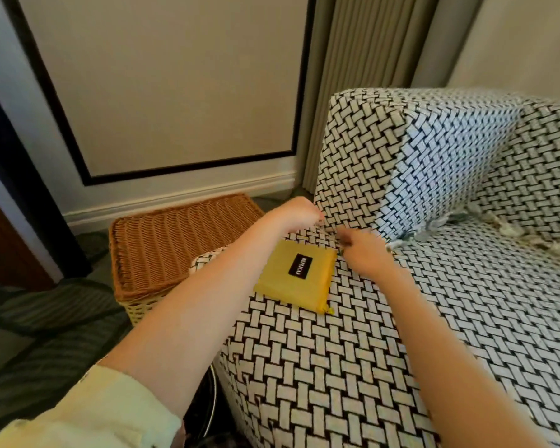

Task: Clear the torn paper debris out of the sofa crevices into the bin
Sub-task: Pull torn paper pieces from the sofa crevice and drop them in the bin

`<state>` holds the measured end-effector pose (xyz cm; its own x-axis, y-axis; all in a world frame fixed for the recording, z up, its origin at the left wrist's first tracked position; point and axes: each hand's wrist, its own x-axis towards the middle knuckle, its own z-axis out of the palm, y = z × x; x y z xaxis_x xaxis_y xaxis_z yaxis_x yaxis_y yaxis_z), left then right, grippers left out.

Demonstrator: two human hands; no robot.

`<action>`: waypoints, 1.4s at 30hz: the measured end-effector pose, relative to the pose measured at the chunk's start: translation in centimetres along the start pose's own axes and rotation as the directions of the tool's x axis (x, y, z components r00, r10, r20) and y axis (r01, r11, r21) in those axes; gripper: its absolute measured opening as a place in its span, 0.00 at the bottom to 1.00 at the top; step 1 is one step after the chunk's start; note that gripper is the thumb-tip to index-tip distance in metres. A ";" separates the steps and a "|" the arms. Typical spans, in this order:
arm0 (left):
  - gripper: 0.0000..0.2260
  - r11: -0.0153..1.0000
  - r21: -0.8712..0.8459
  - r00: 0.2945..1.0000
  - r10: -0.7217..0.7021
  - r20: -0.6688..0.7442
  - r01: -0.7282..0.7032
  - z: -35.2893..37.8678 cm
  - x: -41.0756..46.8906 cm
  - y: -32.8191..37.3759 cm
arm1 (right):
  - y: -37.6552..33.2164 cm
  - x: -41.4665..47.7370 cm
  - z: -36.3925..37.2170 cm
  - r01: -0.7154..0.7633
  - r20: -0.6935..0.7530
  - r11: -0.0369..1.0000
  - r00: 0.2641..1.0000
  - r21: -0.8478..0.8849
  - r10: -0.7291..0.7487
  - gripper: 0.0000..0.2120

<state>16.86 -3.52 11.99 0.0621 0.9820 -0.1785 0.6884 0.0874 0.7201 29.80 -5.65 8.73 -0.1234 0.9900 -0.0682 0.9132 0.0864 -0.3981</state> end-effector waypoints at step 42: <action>0.26 0.947 0.320 1.000 -0.018 -0.025 0.025 5.3 7.0 -1.6 | 2.8 2.4 -1.3 0.042 0.114 0.999 0.992 0.027 -0.045 0.18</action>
<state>19.97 2.31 6.03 0.0314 0.9841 -0.1747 0.8848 0.0540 0.4628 32.54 -2.84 8.63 -0.2077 0.9660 -0.1541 0.8962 0.1248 -0.4256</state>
